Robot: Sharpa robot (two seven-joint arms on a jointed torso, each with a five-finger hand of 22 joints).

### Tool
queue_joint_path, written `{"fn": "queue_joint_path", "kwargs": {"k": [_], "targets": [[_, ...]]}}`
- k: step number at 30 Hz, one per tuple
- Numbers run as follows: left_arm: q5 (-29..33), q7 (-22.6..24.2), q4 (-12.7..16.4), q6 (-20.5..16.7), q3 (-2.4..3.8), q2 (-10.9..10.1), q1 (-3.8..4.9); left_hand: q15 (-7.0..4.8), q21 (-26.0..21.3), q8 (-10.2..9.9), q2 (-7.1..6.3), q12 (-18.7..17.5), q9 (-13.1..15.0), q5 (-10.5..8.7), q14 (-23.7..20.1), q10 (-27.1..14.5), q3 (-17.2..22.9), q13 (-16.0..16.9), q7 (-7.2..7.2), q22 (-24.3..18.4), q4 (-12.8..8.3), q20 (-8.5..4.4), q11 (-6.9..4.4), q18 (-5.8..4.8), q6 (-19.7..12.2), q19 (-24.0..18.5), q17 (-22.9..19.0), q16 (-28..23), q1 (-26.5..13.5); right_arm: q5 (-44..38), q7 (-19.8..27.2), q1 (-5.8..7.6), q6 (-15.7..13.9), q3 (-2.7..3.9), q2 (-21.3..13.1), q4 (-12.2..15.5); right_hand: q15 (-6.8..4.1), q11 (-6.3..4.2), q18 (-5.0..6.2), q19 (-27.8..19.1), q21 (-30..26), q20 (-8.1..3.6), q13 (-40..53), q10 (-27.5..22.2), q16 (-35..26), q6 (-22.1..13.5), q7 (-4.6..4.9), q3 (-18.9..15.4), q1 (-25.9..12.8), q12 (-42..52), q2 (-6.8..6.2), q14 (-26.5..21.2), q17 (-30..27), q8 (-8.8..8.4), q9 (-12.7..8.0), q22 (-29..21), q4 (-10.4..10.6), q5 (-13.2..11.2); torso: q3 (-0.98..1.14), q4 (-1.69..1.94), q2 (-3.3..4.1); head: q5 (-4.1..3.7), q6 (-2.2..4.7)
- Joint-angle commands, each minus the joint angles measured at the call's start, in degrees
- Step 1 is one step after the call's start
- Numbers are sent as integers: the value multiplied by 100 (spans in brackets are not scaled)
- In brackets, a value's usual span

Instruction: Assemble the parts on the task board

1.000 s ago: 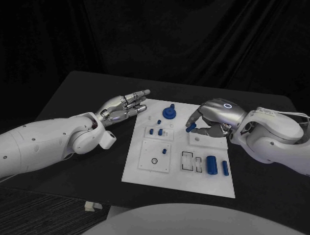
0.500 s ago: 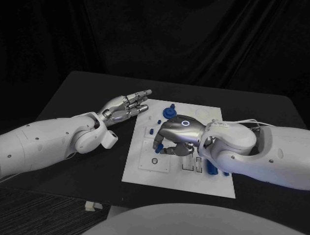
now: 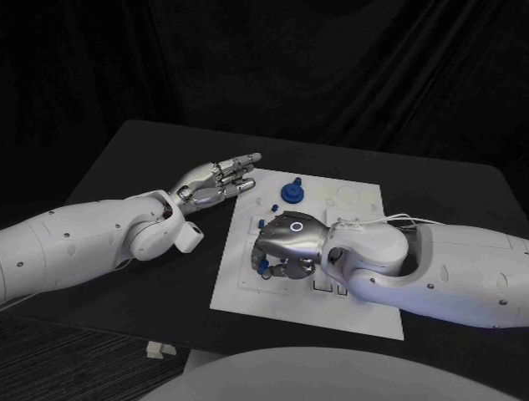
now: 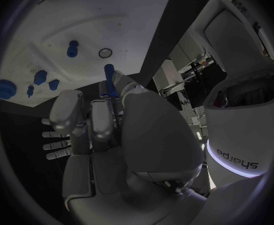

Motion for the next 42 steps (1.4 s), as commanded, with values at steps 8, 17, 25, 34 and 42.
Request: {"fn": "queue_joint_path", "kwargs": {"k": [8,17,25,34,42], "targets": [[37,96,-9,75,5,28,-6,-9,6,17,58,-5,4,32,-23,0,13,3,39,-1,-27,-3,18,-86,-23,-3,-8,-9,27,-447,-159,-49,247,3,41,-90,-47,-286,-72,27,39,-13,19,351,-31,39,0,4,-16,25,-55,143,-10,-41,-1,848,-39,22,-14,36,2,-42,-1],[37,86,-10,88,5,32,-6,-9,6,17,58,-5,4,32,-23,0,13,3,39,-1,-27,-3,18,-86,-23,-3,-8,-9,27,-466,-174,-85,293,2,48,-149,-50,-288,-73,27,49,-15,22,361,-34,39,0,8,-12,25,-57,142,-15,-47,-2,850,-50,28,-15,27,-3,-26,-1],[37,71,-8,96,5,30,-6,-6,7,18,63,-6,5,36,-21,-1,22,2,42,-1,-35,-3,18,-91,-16,-1,-8,-8,30,-468,-189,-108,349,2,38,-158,-51,-289,-71,23,41,-17,23,369,-43,41,1,13,-11,22,-60,139,-30,-53,-3,847,-60,40,-11,29,-1,-30,-1],[37,56,9,90,5,13,-7,-2,5,20,67,-7,6,38,-22,-2,30,2,54,-10,-43,-2,13,-96,-9,-4,-8,-8,32,-468,-209,-132,374,2,37,-139,-51,-288,-68,16,23,-18,25,376,-59,41,3,12,-20,21,-64,133,-52,-57,-3,843,-61,38,-13,28,-4,-13,-1],[37,47,10,93,5,14,-7,4,6,25,70,-5,10,41,-21,-2,40,3,76,-7,-54,-2,4,-103,18,0,-7,-8,33,-341,-233,-164,426,2,38,-128,-50,-288,-64,6,-3,-18,27,381,-78,43,3,12,-27,20,-66,126,-76,-60,-2,836,-63,35,-13,31,-2,-5,-1]]}}
